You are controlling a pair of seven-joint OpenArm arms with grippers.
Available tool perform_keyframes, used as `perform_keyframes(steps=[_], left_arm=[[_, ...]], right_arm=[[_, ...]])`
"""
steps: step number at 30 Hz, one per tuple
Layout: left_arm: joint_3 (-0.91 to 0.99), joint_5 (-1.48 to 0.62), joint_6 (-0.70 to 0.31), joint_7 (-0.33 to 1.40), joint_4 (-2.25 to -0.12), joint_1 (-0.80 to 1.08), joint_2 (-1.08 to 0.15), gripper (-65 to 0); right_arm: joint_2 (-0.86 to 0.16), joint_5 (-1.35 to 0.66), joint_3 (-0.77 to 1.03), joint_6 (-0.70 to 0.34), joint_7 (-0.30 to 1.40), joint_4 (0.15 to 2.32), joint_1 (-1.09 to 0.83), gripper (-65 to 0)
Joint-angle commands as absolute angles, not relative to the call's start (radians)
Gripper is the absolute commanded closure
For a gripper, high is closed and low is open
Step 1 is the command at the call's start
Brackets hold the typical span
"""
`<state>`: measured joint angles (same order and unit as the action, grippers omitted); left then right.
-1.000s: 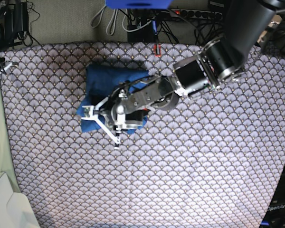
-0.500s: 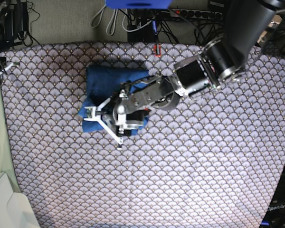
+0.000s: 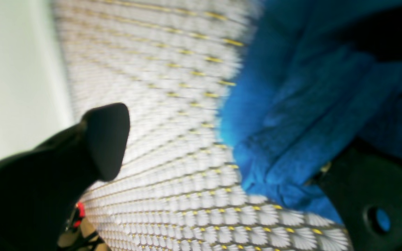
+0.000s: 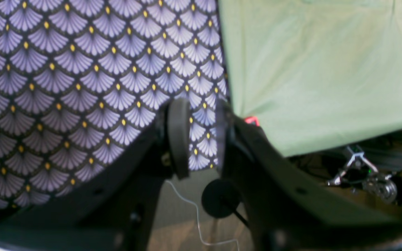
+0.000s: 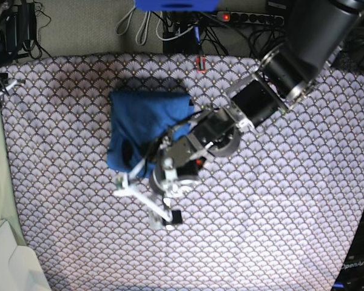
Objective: Fold the T-shirt properly
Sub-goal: 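Press the folded edge down with the left gripper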
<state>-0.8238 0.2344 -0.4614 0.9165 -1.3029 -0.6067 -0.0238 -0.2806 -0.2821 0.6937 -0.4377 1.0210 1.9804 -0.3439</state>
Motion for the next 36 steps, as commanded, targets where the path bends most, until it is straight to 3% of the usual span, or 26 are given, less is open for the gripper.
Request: perform_keyframes(steps=[1,22,36], left_arm=[[-0.796,0.251,-0.453,0.929,-1.326,-0.631,-0.013,-65.0],[-0.736,0.243,-0.449,0.952,-1.360,-0.568,0.035,-65.0],[-0.708,0.242,-0.453,0.984,-1.152,-0.576,0.147,-65.0]], right_arm=[[-0.297,-0.283,0.702,-0.440,1.003,1.995,-0.341,-11.5],[-0.295,-0.285,0.673,-0.440,1.001,1.995,-0.343,-11.5],[-0.295,-0.285,0.673,-0.440,1.001,1.995,-0.348,-11.5]])
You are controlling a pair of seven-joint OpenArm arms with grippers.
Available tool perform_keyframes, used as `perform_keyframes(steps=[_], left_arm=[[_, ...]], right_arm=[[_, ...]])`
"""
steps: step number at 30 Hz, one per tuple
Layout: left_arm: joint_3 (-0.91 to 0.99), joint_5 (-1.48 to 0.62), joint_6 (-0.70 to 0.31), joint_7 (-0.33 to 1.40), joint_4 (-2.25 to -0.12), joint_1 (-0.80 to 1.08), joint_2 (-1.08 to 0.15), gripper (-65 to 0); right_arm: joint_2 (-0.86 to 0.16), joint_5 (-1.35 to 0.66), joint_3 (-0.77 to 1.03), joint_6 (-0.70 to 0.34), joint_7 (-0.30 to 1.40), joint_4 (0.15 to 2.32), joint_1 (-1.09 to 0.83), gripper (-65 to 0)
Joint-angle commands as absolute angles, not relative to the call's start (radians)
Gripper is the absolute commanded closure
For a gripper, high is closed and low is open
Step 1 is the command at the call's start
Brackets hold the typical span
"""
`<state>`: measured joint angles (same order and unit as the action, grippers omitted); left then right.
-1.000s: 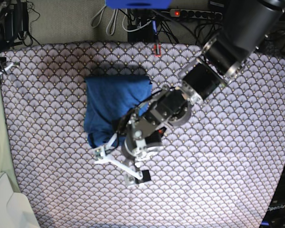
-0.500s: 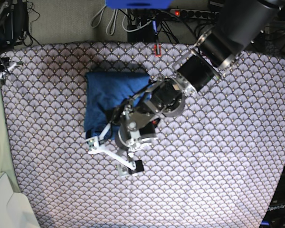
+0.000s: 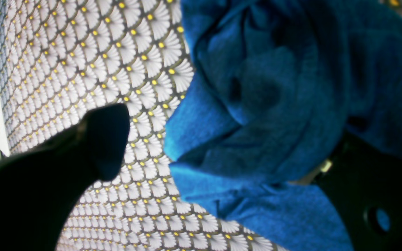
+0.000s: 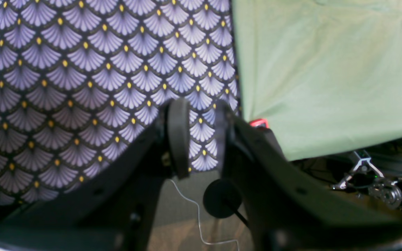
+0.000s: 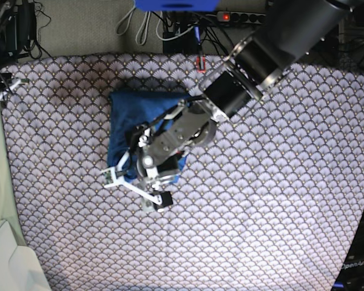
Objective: Fold the T-shirt properly
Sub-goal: 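Press the folded edge down with the left gripper, then open the left gripper and withdraw it from the stack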
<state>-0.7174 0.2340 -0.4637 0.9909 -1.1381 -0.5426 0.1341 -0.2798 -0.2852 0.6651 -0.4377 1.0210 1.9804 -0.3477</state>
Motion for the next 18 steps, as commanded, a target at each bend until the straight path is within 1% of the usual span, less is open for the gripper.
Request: perform_keyframes(steps=[1,5,10,18], left_arm=[[-0.684,0.242,-0.453,0.984,-1.152,-0.576,0.150,-65.0],[-0.535,0.240,-0.455,0.984,-1.148,-0.576,0.157,-65.0],[-0.433,0.231,-0.455,0.986,-1.110,-0.578,0.157,-65.0],[-0.409,-0.084,-0.455,0.986,-1.004,-0.619,0.157,-65.0]], right_arm=[[-0.295,-0.285,0.673,-0.440,1.001,1.995,-0.348,-11.5],[-0.295,-0.285,0.673,-0.440,1.001,1.995,-0.349,-11.5],[-0.295,-0.285,0.668,-0.440,1.001,1.995,-0.351,-11.5],[-0.295,-0.285,0.653,-0.440,1.003,1.995,-0.352,-11.5]])
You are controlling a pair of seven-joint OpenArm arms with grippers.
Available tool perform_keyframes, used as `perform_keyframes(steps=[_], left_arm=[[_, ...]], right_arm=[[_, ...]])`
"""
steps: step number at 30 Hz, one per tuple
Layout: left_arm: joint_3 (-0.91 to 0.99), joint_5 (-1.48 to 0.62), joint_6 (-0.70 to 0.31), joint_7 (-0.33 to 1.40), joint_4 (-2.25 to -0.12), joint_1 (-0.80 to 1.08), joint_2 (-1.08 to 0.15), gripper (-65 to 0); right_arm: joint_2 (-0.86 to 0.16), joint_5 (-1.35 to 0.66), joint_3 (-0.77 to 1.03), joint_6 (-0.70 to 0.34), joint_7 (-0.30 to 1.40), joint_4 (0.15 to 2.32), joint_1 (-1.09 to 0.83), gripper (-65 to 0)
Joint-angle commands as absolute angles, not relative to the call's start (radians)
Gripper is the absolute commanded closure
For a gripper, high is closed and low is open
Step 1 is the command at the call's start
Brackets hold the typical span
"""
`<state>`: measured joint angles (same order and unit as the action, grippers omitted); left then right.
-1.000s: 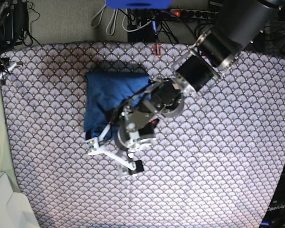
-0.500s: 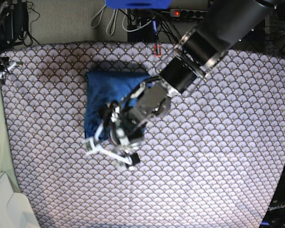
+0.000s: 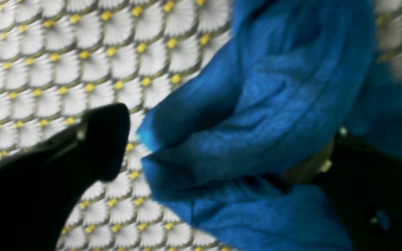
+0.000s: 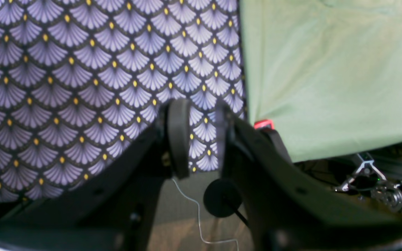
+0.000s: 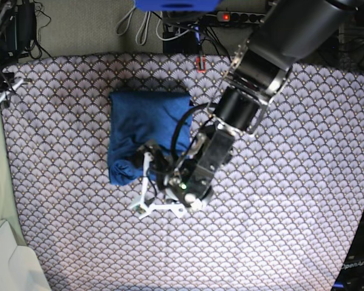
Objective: Fold the T-shirt properly
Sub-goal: 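Open the left gripper and withdraw it from the stack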
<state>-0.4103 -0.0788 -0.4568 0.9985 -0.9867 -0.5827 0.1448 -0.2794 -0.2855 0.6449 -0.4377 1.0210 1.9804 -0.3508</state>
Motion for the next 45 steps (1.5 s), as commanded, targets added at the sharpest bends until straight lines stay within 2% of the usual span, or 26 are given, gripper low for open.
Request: perform_keyframes(steps=[1,9,23,34,38,45], left_arm=[[-0.410,-0.117,-0.455,0.986,-0.998,-0.625,0.157,-65.0],[-0.401,-0.191,-0.449,0.987,-0.990,-0.661,0.143,-65.0],[-0.412,-0.182,-0.452,1.164,-0.992,-0.688,0.133,-65.0],[-0.401,-0.193,-0.453,1.224,-1.007,-0.707,0.128,-65.0],[-0.361,-0.206,-0.453,1.216,-1.142,-0.673,0.090,-65.0],[-0.074,-0.229,-0.443,1.234,-1.437,-0.590,0.018,-65.0]], right_arm=[[-0.295,-0.285,0.653,-0.440,1.003,1.995,-0.352,-11.5],[-0.294,-0.285,0.653,-0.440,1.003,1.995,-0.354,-11.5],[-0.274,-0.285,0.653,-0.440,1.003,1.997,-0.354,-11.5],[-0.272,-0.285,0.653,-0.440,1.003,1.997,-0.354,-11.5],[-0.272,-0.285,0.653,-0.440,1.003,1.997,-0.348,-11.5],[-0.275,-0.288,0.556,-0.441,1.001,2.005,-0.305,-11.2]])
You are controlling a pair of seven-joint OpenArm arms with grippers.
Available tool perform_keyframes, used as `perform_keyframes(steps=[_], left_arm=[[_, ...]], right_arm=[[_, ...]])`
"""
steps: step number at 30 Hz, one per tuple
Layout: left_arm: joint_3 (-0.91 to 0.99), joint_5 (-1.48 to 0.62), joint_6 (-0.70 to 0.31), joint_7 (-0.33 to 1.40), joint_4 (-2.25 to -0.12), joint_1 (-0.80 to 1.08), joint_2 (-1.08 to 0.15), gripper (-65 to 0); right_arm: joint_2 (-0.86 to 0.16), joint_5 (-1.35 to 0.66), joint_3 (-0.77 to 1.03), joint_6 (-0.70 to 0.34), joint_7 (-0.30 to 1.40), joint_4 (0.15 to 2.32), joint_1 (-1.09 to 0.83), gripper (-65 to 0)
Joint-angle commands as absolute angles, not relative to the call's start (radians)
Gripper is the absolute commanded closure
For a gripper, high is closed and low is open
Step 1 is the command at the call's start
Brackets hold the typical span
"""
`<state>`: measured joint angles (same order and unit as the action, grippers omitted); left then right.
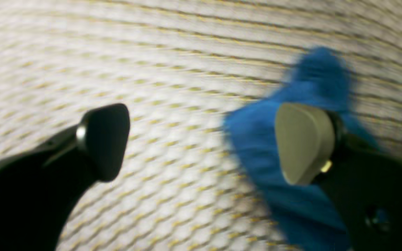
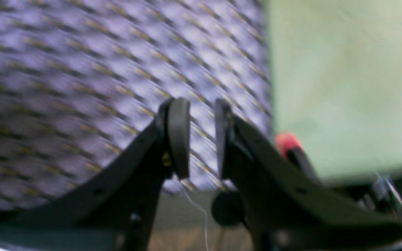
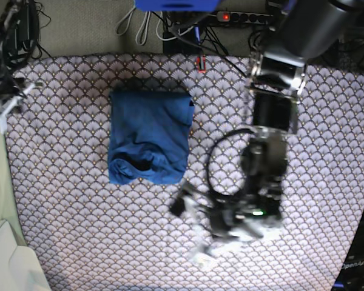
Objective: Fold the T-shirt properly
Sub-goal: 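Open the left gripper and withdraw it from the stack, then move the right gripper to the stack's hem edge and grasp it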
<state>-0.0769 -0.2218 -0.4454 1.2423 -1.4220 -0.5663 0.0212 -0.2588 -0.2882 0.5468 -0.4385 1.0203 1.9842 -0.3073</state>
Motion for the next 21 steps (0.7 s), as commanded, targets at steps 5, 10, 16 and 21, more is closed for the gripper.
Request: perform_keyframes(steps=[5,10,16,21], left_arm=[[-0.015,-0.232,-0.443,1.288,-1.549,-0.484,-0.188,-65.0],[0.010,-0.232,-0.443,1.290,-1.649,-0.346,-0.369,-65.0],[0.243,-0.231,-0.443,1.291,-1.739,-0.171,-0.433,-65.0],[0.420,-0.231,-0.452,1.291,-1.745,-0.056,-0.437,-65.0]], right_arm=[[-0.272,-0.288,0.398,-0.555,1.003,2.005,-0.214,-11.0],[-0.213,-0.286,0.321,-0.579,1.004,2.000,-0.114,-11.0],[-0.165,-0.286,0.216,-0.579,1.004,1.979,-0.031,-11.0],[-0.142,-0.285,0.147,-0.579,0.995,1.916,-0.010,-11.0]])
